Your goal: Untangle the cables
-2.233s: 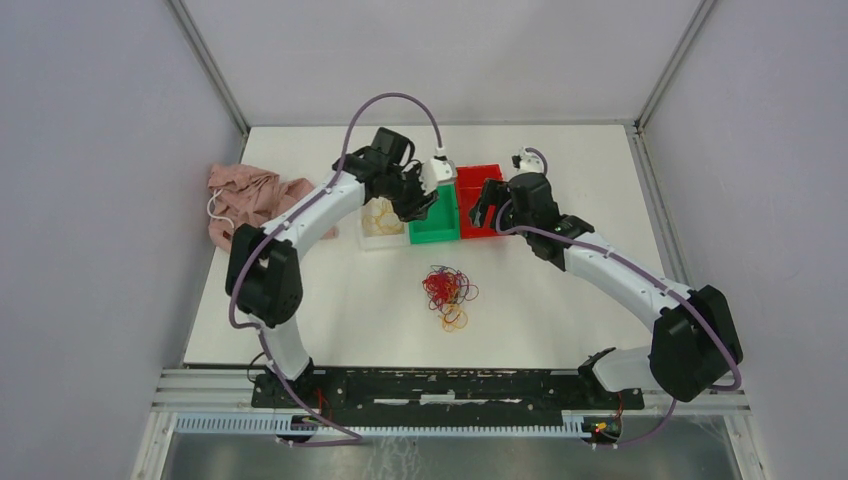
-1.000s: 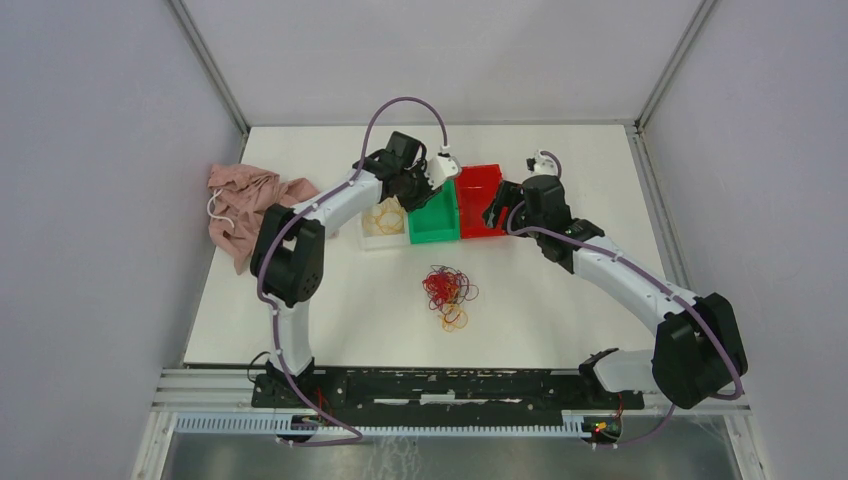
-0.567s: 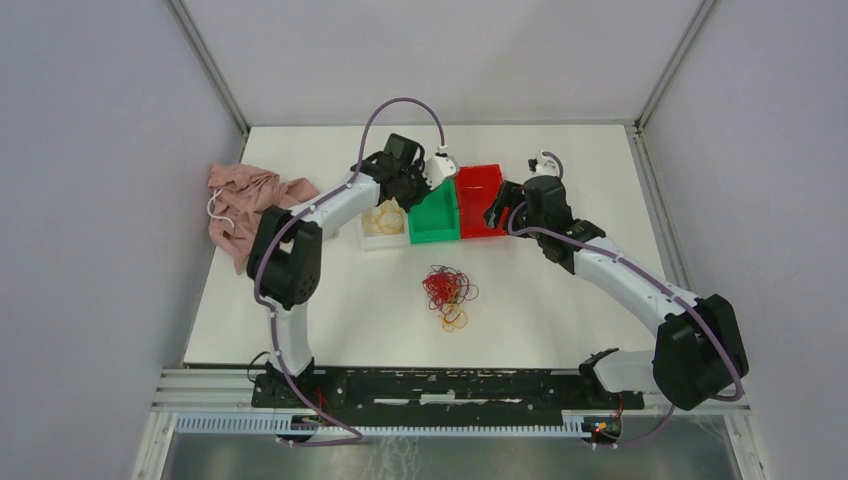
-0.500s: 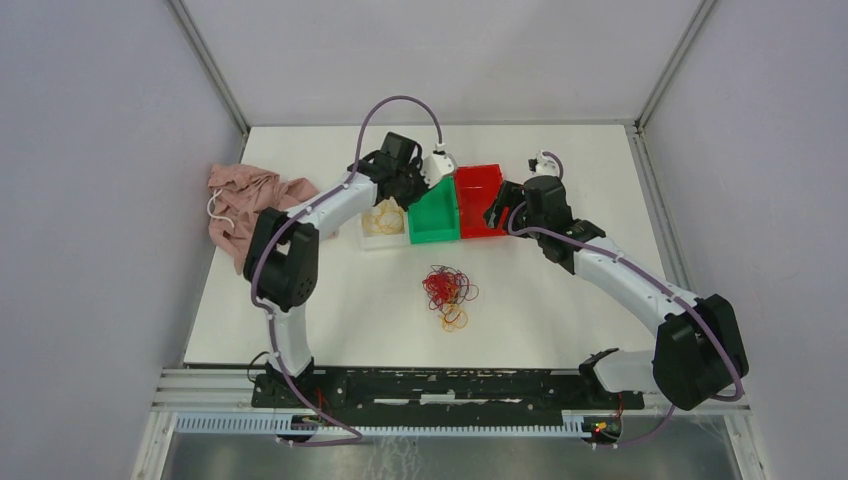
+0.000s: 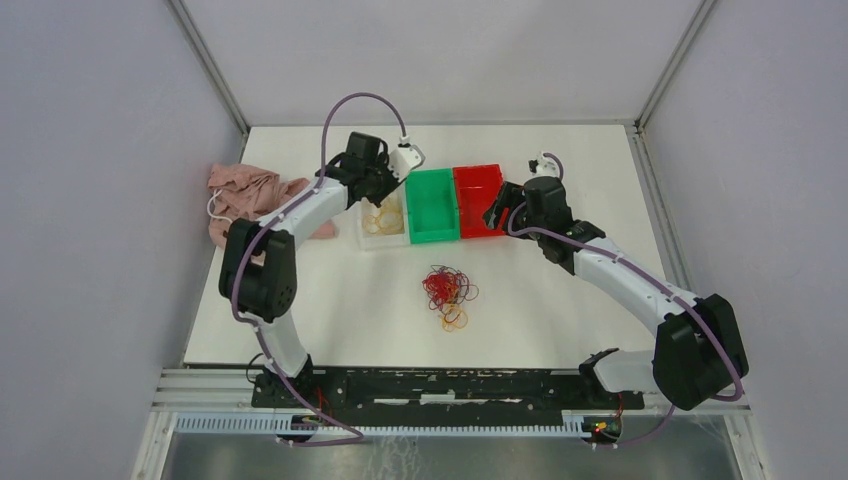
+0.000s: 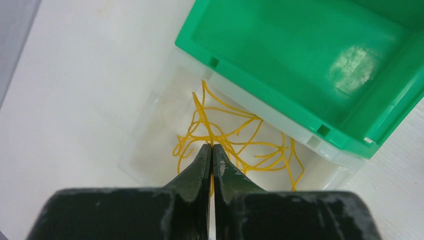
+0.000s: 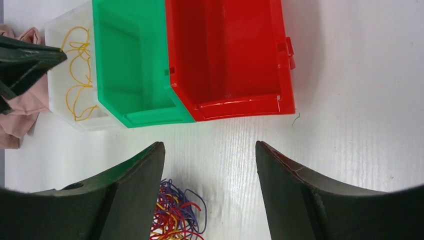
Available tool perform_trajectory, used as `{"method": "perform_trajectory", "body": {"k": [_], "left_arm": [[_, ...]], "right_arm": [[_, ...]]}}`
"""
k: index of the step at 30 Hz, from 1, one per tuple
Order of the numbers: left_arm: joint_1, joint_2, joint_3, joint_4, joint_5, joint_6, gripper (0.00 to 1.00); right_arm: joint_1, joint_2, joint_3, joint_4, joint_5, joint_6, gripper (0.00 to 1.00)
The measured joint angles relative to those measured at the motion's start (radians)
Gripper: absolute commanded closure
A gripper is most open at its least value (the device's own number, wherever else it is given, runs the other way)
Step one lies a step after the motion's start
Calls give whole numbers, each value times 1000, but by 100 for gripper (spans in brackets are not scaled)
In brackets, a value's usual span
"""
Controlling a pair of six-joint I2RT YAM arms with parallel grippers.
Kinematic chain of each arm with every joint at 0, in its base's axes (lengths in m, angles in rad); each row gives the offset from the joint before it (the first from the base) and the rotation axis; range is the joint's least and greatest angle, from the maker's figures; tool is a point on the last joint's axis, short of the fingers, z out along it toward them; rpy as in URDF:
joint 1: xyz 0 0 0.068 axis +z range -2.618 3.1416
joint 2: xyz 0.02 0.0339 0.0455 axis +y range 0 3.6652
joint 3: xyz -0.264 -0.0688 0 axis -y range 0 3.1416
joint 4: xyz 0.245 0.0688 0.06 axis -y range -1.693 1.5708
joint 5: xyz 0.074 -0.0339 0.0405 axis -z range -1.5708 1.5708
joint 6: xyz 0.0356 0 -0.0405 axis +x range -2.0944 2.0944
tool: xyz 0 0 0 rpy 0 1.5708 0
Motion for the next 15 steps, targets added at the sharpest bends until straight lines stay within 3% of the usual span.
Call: {"method": "perform_trajectory", "body": {"k": [7,15], "left_arm": [[4,2,-119,61,-52,1,94],[4,34,-145,152,-70,1,93]], "right_arm": [[0,0,0,0,0,2,28],[0,1,0,0,-1,2,29]]}}
